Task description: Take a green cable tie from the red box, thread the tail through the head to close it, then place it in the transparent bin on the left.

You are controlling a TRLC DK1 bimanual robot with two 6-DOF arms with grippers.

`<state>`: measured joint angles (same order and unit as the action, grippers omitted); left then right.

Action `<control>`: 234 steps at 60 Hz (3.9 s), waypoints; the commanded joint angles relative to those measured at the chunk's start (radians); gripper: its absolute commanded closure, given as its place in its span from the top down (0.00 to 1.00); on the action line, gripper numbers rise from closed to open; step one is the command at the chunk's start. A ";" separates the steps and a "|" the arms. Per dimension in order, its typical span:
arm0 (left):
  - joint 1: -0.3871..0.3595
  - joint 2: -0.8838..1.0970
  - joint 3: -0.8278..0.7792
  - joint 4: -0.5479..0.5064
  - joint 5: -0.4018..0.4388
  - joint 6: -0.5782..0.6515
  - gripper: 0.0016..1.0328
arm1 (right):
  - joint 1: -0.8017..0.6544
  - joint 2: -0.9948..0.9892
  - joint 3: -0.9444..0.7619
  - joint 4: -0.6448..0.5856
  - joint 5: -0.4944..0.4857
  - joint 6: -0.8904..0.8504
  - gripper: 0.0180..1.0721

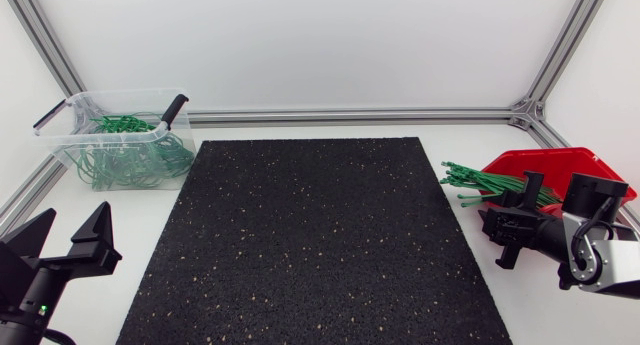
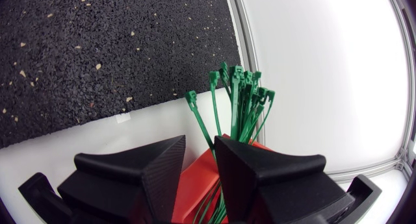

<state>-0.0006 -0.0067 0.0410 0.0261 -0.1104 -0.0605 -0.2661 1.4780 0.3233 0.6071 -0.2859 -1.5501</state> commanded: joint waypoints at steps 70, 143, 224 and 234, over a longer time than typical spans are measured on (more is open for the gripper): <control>0.001 -0.006 -0.041 -0.015 -0.005 -0.022 0.97 | -0.019 -0.374 0.085 -0.425 0.004 -0.050 0.06; 0.070 0.327 0.315 -0.215 0.216 -0.160 0.97 | 0.495 -0.332 0.830 -1.679 -0.446 0.774 0.06; -0.375 1.071 0.816 -0.026 0.914 -0.202 0.95 | 0.651 0.022 0.816 -1.241 -0.883 1.294 0.06; -0.386 1.153 0.853 -0.017 1.014 -0.211 0.95 | 0.651 -0.002 0.800 -1.135 -0.900 1.366 0.06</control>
<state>-0.3790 1.1034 0.8513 -0.0025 0.8658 -0.2440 0.3782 1.4963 1.1370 -0.5632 -1.1725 -0.2340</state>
